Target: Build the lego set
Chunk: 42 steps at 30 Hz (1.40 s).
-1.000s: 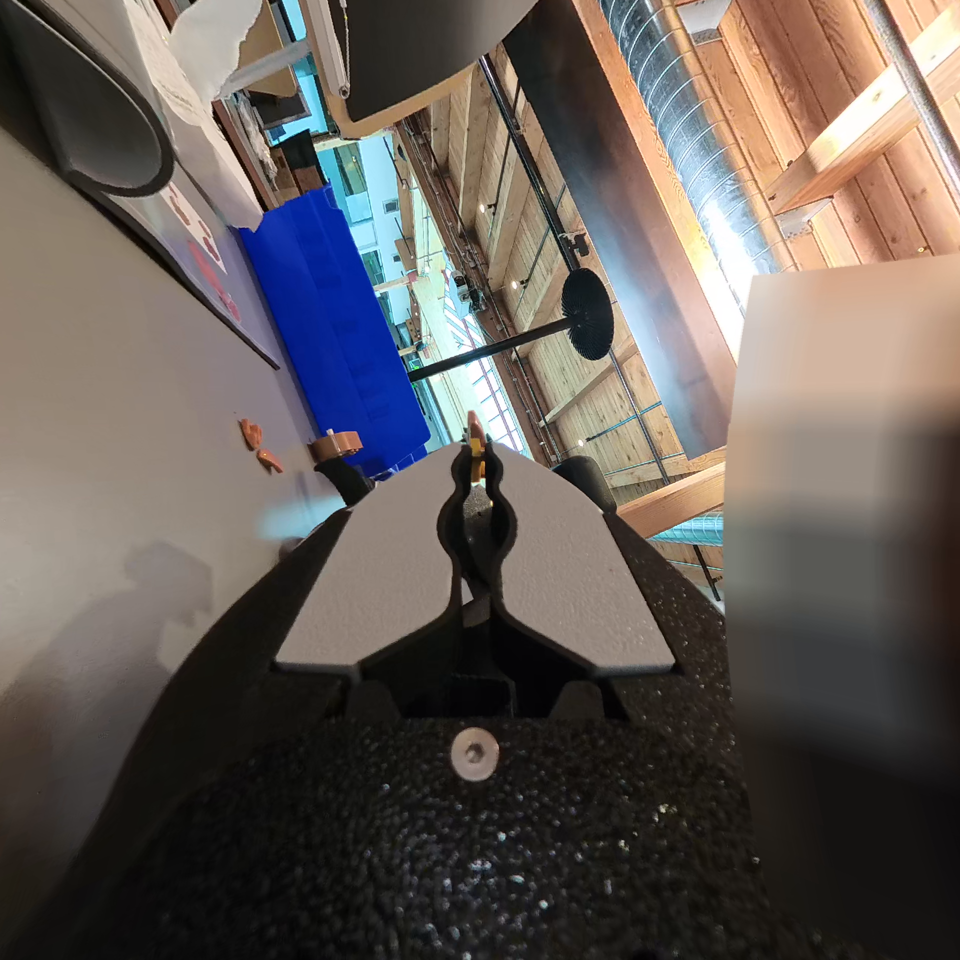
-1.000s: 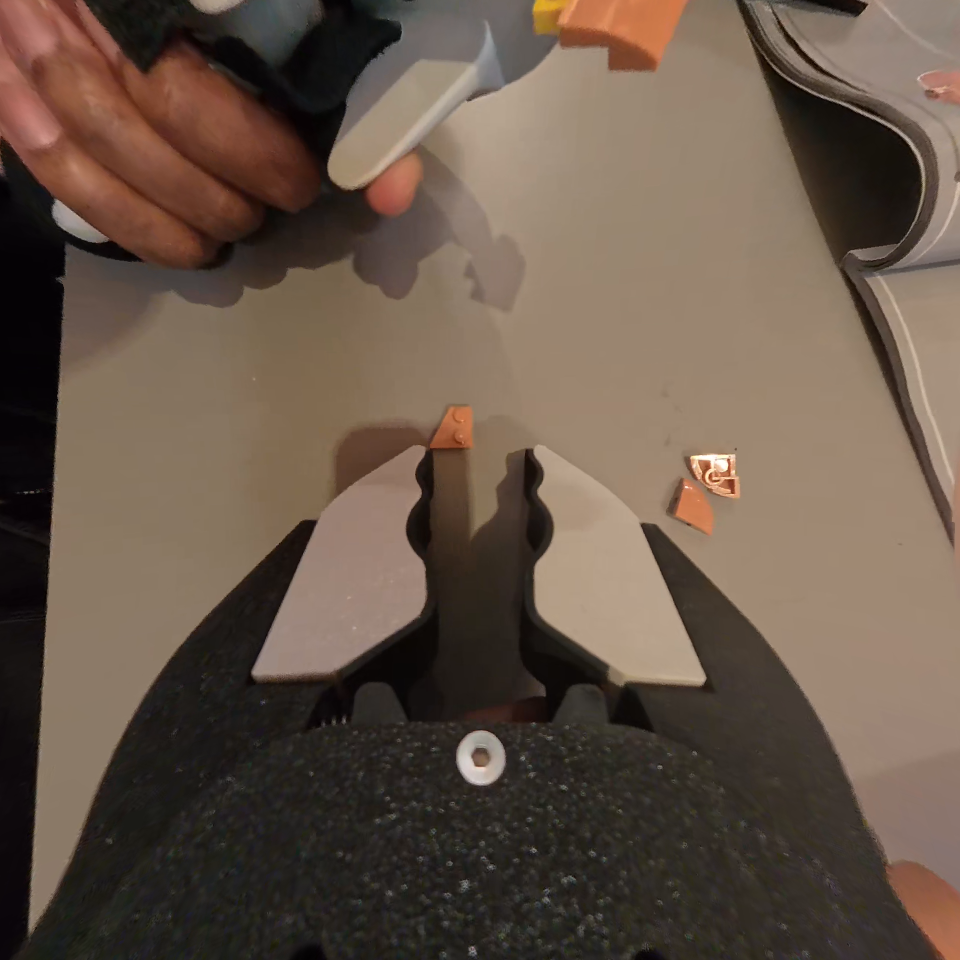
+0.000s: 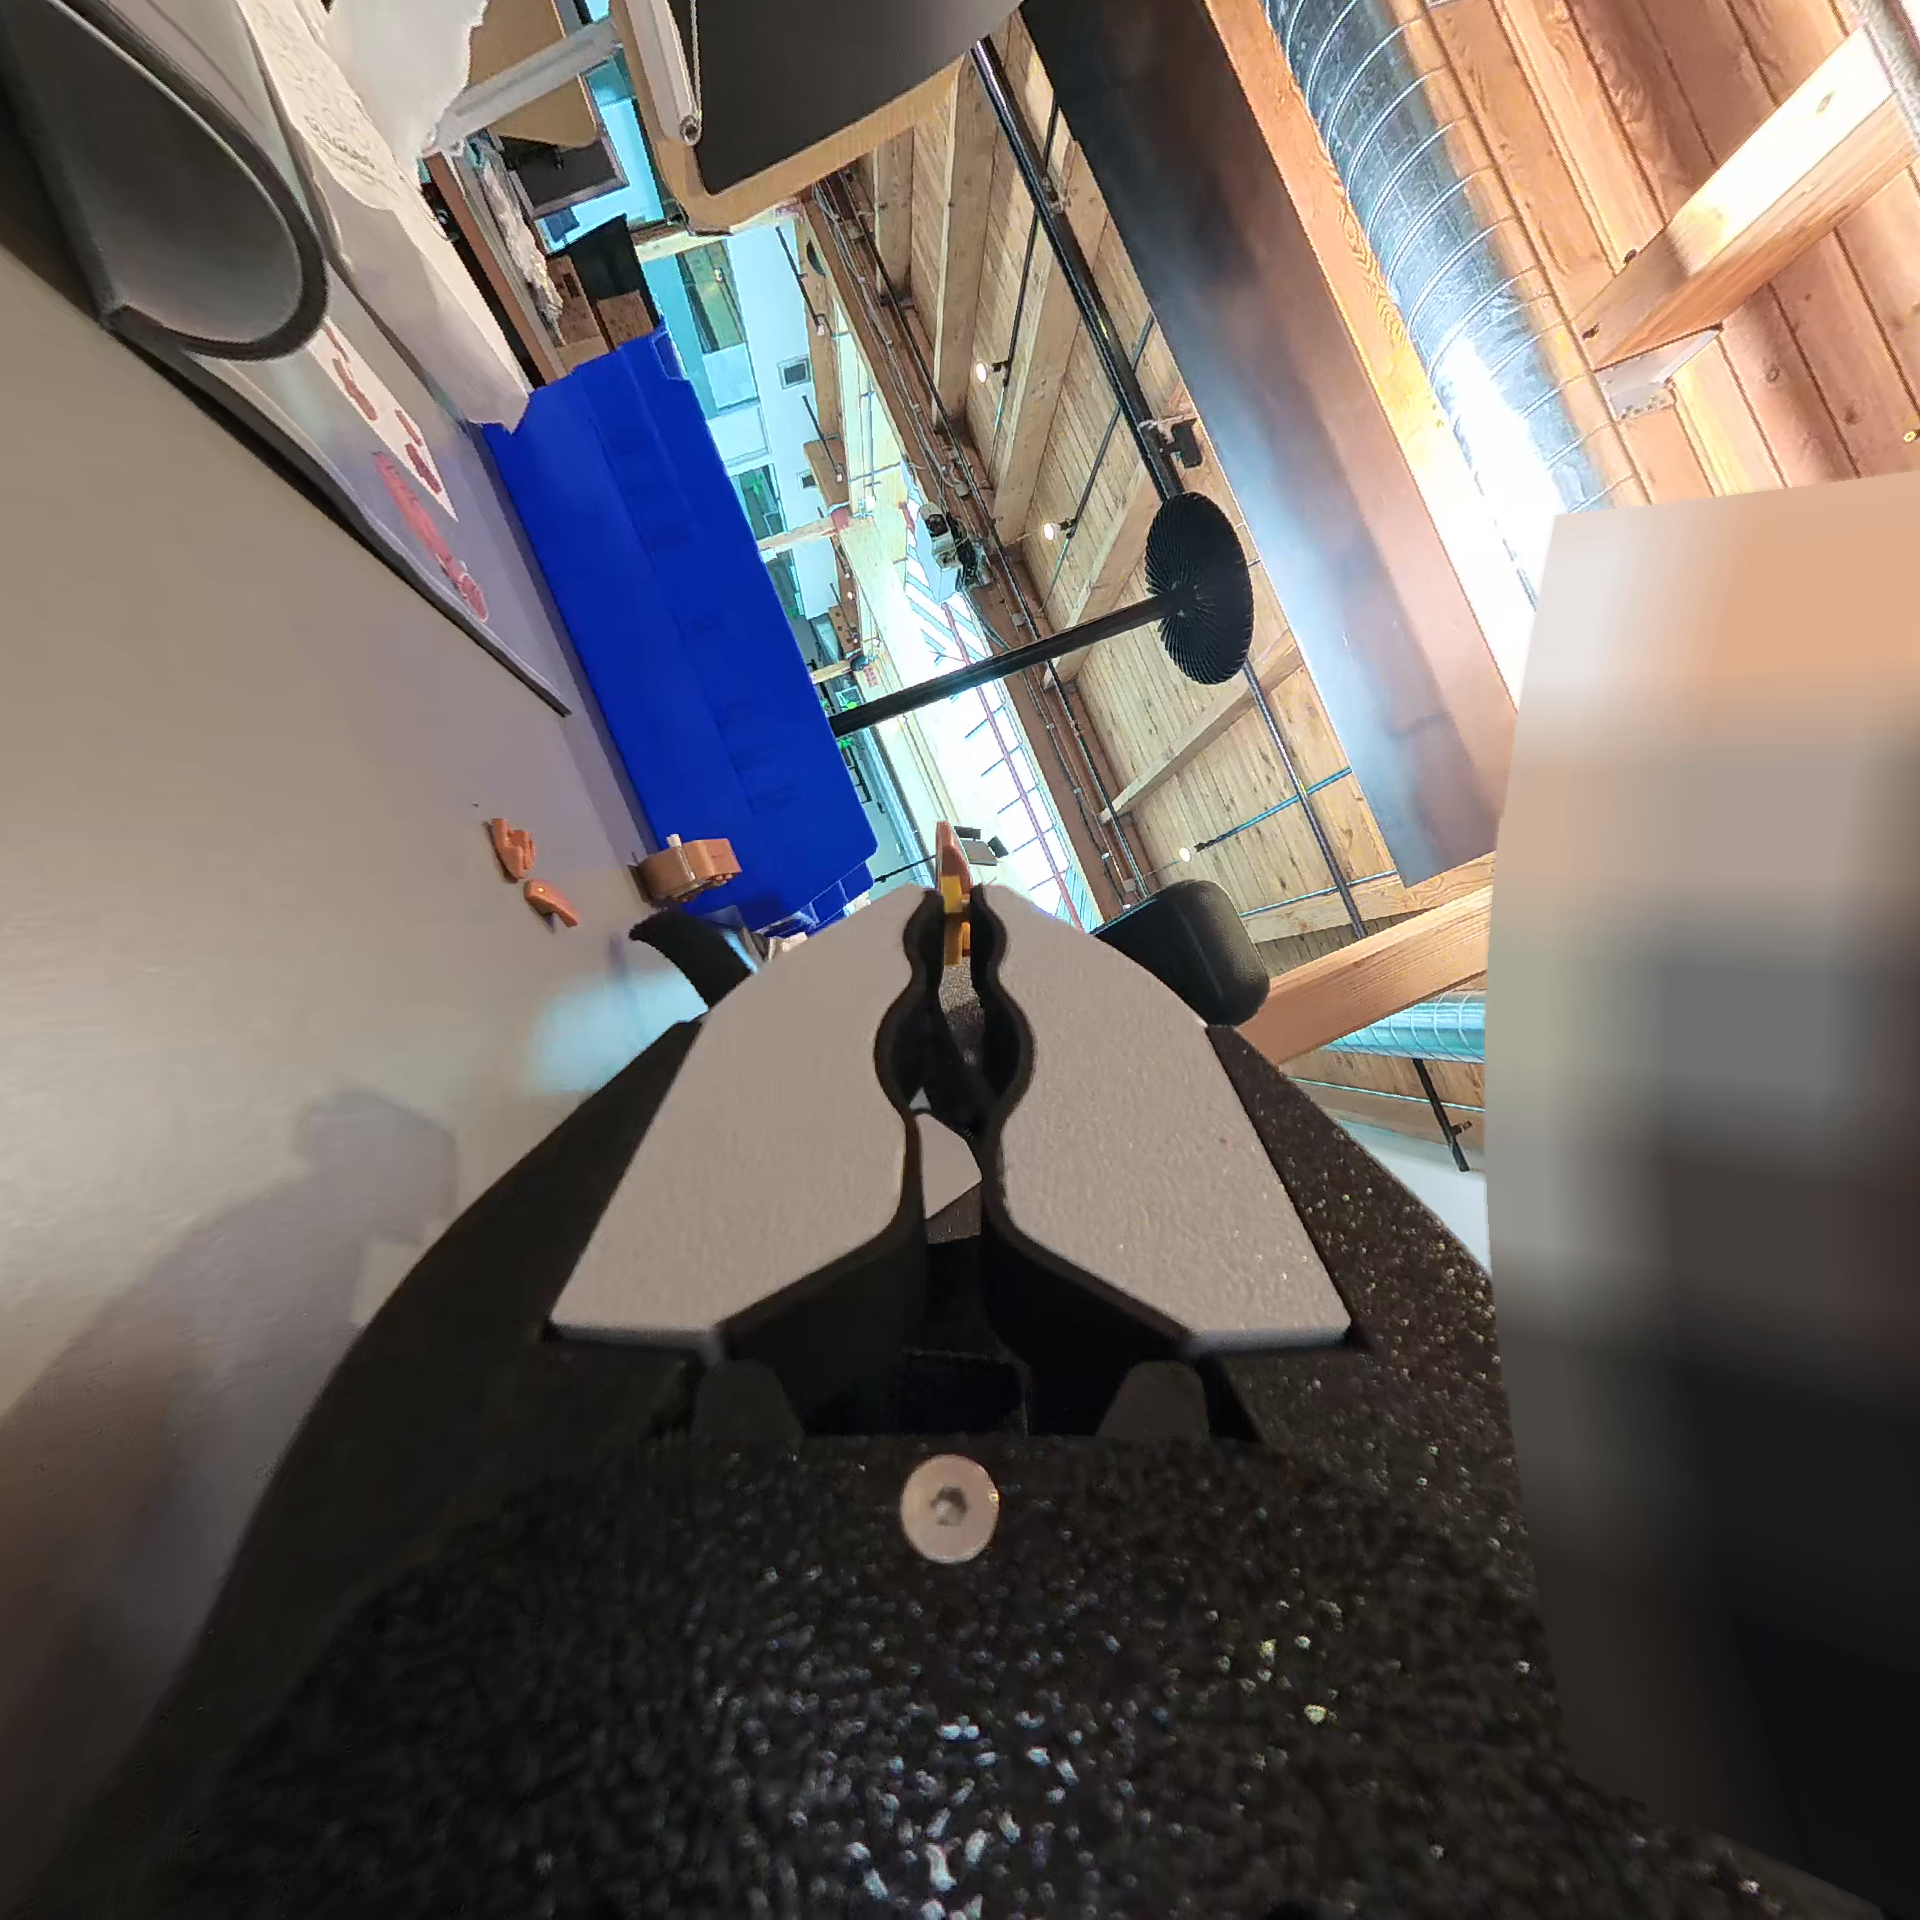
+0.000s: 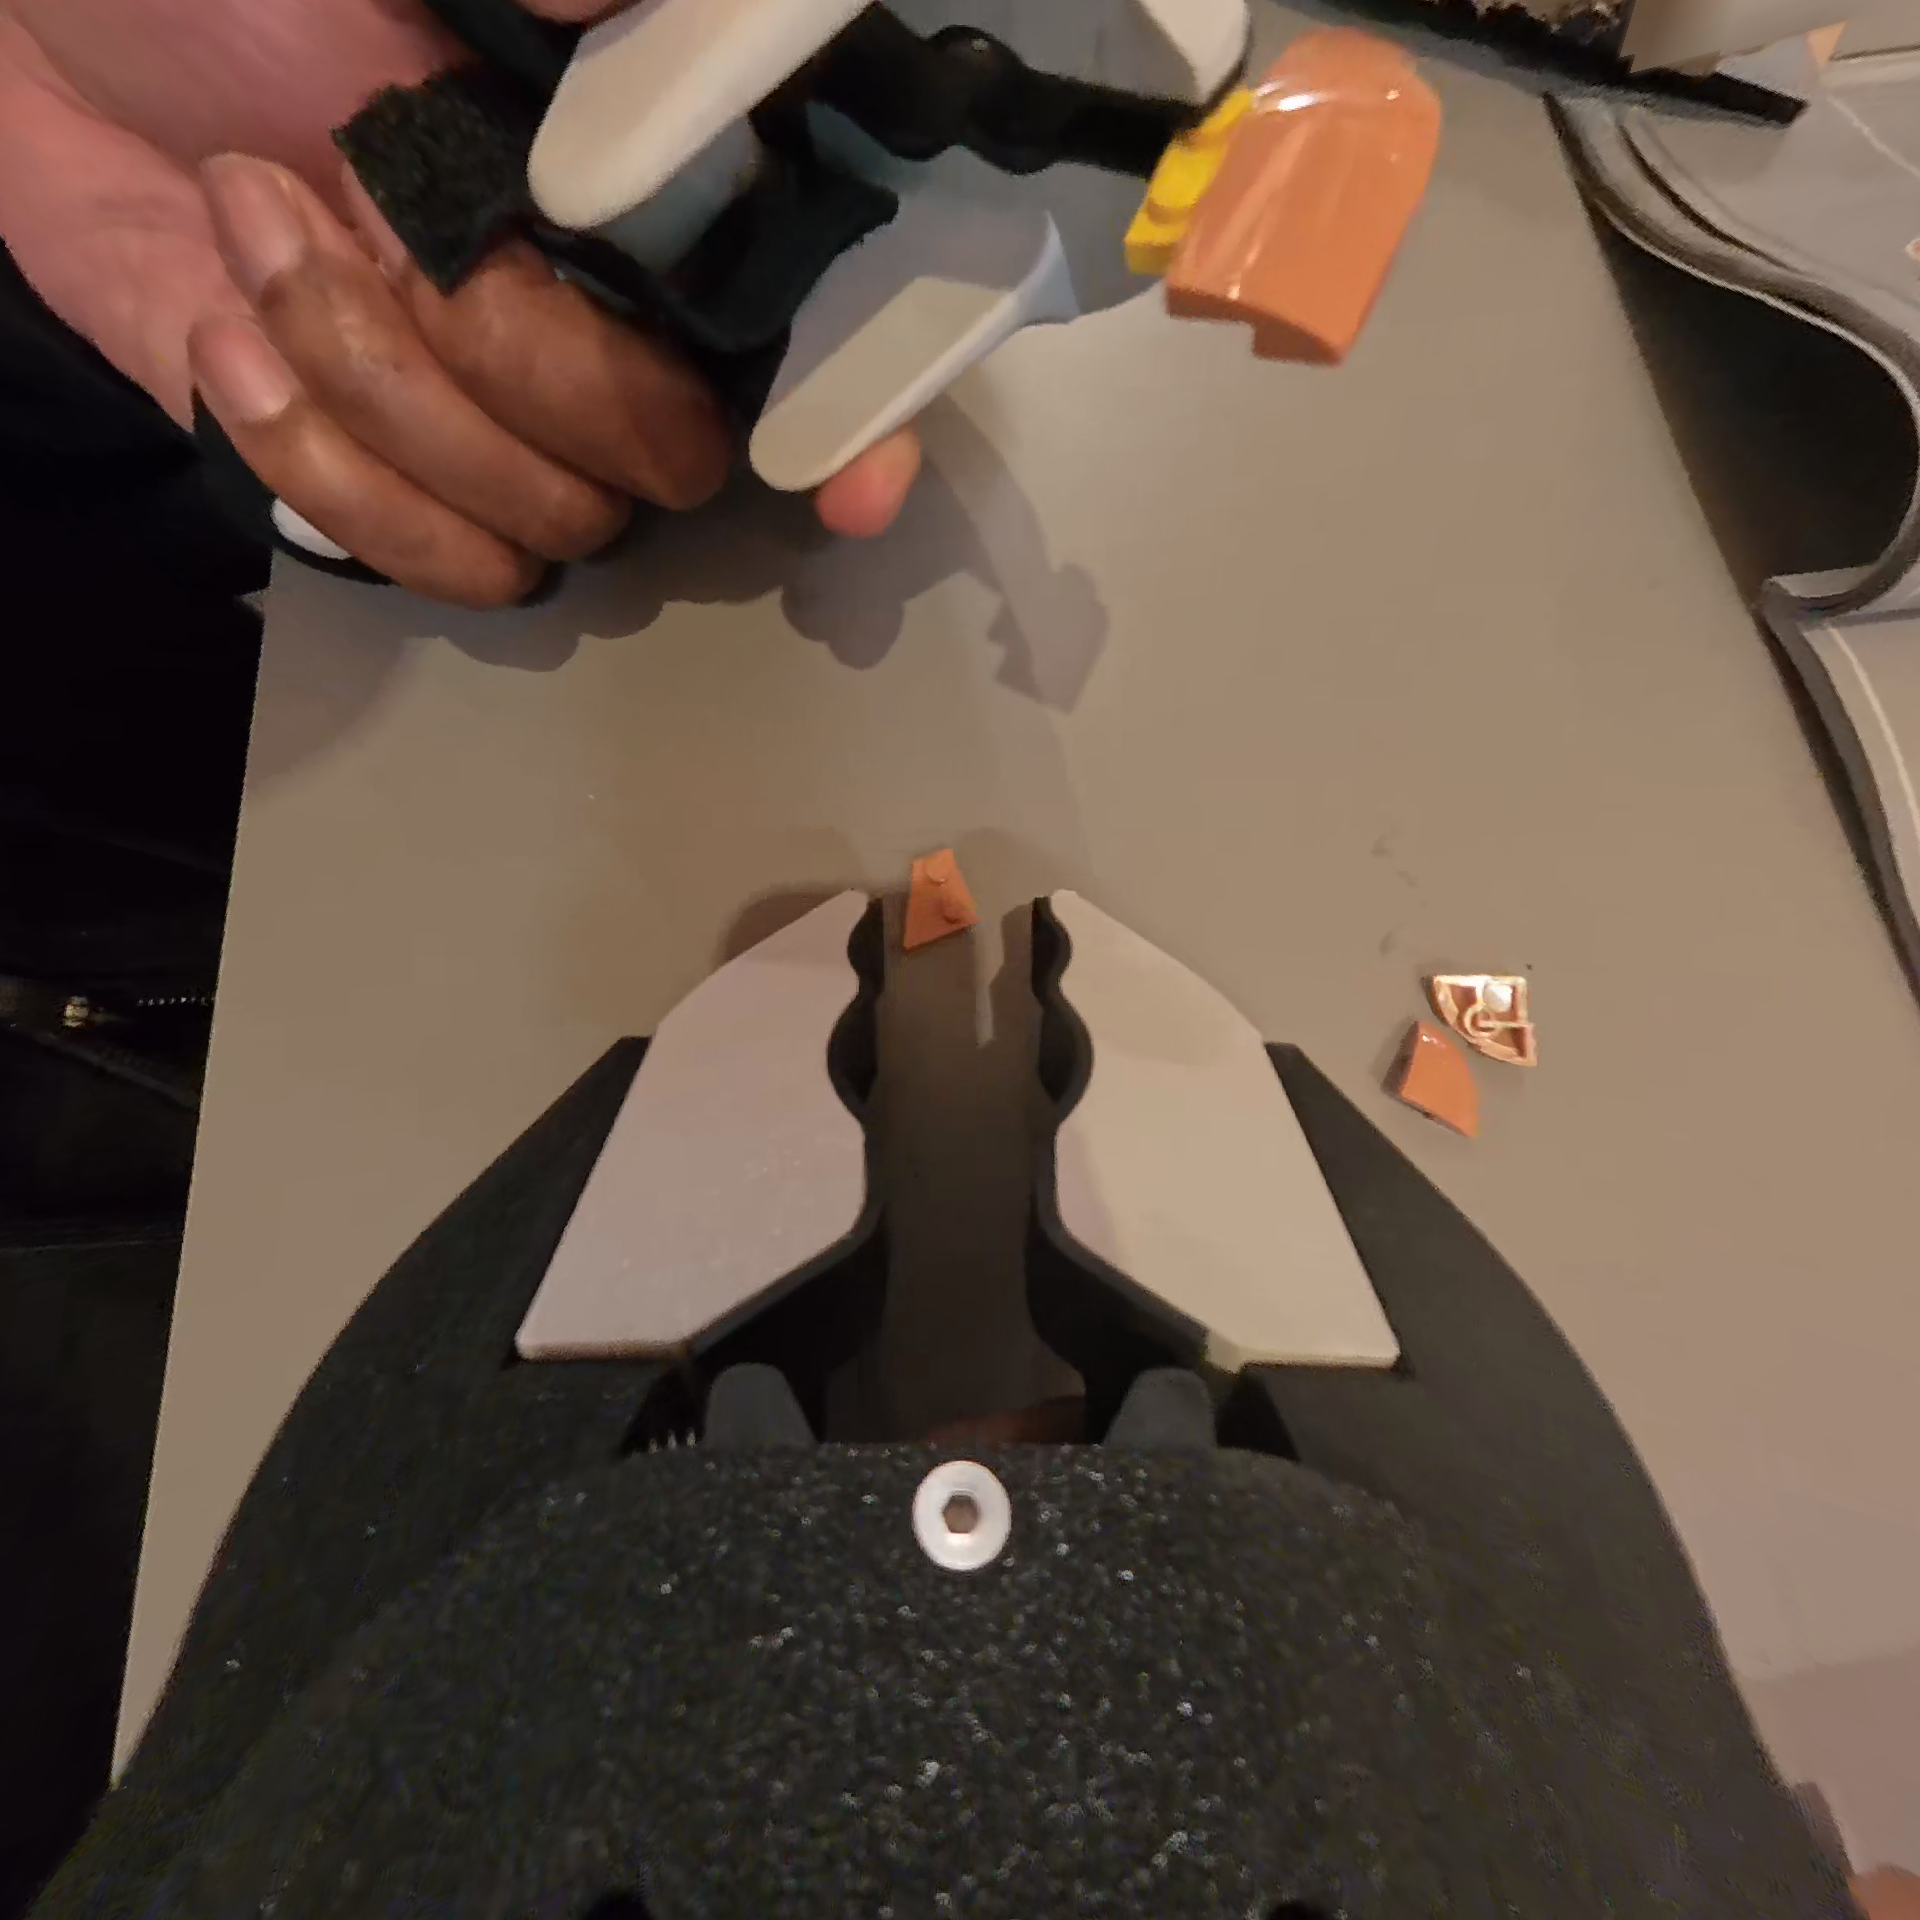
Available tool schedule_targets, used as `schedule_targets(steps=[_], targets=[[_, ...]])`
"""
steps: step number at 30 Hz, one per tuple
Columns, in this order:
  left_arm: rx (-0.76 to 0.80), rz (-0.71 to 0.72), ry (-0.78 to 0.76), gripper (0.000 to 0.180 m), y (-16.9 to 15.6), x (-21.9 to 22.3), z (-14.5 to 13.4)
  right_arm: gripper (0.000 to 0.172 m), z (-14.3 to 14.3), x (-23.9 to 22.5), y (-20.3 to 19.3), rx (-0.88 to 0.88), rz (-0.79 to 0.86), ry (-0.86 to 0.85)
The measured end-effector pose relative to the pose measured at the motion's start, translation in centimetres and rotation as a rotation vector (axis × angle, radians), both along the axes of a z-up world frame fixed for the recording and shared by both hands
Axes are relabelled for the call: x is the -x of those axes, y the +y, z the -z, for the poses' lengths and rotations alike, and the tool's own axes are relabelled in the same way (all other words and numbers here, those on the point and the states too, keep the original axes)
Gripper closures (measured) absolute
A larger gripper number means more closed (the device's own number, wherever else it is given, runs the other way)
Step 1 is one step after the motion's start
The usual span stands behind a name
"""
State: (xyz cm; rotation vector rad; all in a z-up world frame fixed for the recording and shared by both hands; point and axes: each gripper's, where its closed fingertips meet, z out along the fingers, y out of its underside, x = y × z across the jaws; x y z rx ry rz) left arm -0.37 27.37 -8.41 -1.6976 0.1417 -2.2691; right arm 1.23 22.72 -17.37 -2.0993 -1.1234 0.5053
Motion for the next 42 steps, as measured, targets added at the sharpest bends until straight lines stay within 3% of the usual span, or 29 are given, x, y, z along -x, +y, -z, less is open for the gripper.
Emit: schedule_targets(steps=[8,16,19,26,42], targets=[[-0.015,0.008,0.011,0.176,-0.2,-0.1,0.0,0.152,0.8,0.2,0.4,-0.006,-0.020,-0.117],[-0.013,0.014,0.062,0.177,-0.4,-0.4,0.6,0.159,0.7,0.5,0.5,-0.020,0.007,-0.120],[0.008,-0.006,0.075,0.177,-0.1,-0.2,0.9,0.159,0.2,-0.2,1.4,-0.054,0.079,-0.088],[0.032,-0.068,0.112,0.176,0.6,-0.2,1.5,0.159,-4.4,-0.5,3.4,-0.192,0.246,0.104],[0.013,-0.119,0.161,0.177,0.1,-1.3,1.9,0.159,-6.1,-0.4,3.8,-0.207,0.349,0.229]])
